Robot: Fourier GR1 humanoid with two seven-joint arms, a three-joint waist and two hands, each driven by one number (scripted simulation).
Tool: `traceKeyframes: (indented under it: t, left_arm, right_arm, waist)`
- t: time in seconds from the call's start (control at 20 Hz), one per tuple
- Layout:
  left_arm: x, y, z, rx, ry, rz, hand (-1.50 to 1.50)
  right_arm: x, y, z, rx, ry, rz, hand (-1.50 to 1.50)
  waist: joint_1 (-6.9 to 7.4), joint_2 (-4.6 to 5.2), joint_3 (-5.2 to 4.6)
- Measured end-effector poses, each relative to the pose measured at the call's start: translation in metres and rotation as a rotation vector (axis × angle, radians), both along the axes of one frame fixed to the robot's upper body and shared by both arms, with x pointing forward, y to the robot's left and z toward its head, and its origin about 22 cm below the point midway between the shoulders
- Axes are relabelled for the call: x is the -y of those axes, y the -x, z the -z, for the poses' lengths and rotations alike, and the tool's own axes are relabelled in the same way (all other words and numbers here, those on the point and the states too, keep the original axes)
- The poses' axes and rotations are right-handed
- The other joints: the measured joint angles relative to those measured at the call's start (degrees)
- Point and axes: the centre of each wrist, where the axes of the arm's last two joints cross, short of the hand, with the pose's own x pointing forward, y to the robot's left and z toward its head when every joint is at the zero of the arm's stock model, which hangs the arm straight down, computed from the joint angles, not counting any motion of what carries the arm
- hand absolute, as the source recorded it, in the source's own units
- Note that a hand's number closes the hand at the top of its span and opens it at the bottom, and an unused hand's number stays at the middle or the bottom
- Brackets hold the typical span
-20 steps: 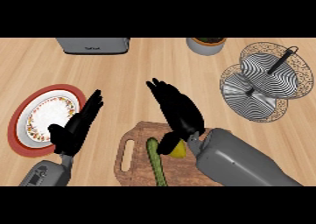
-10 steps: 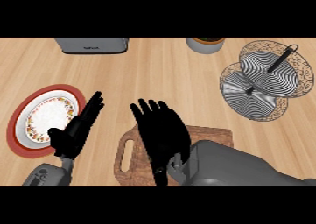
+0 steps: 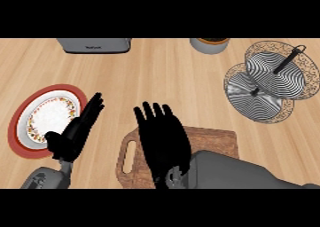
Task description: Pick the lemon from the cutting board and place it in the tiered basket
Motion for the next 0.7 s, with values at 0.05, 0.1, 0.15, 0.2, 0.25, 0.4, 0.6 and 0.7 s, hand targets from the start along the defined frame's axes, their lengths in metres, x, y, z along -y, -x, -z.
traceKeyframes:
  t: [0.05,0.1,0.15,0.2,0.25,0.4,0.6,0.7]
  left_arm:
    - [0.000,0.001,0.001,0.002,0.001,0.001,0.00]
    - [-0.001,0.000,0.001,0.002,0.002,-0.001,0.00]
    - [0.000,-0.001,0.001,0.000,0.001,0.000,0.00]
    - [0.001,-0.001,0.000,-0.004,0.003,0.003,0.00]
    - [0.004,-0.001,0.001,-0.004,0.002,0.002,0.00]
    - [0.005,-0.001,0.001,0.001,0.002,0.006,0.00]
    - [0.004,-0.001,0.003,0.001,-0.002,0.001,0.00]
    - [0.006,-0.002,-0.002,-0.003,0.006,0.004,0.00]
  right_arm:
    - [0.003,-0.003,0.003,0.000,0.017,0.013,-1.50]
    - [0.005,-0.005,0.012,-0.007,0.043,0.028,-1.50]
    - [0.005,-0.005,0.018,-0.016,0.056,0.037,-1.50]
    - [0.004,-0.005,0.020,-0.022,0.064,0.046,-1.50]
    - [0.005,-0.005,0.026,-0.031,0.072,0.055,-1.50]
    - [0.003,-0.005,0.039,-0.055,0.077,0.073,-1.50]
    - [0.008,-0.010,0.055,-0.068,0.083,0.101,-1.50]
    - [0.011,-0.012,0.062,-0.067,0.092,0.122,-1.50]
  waist:
    - [-0.04,0.03,0.00]
    - [-0.07,0.07,0.00]
    - [-0.12,0.10,0.00]
    - [-0.07,0.12,0.01]
    - [-0.10,0.15,0.01]
    - [0.06,0.24,0.03]
    - [0.19,0.33,0.05]
    - [0.26,0.34,0.06]
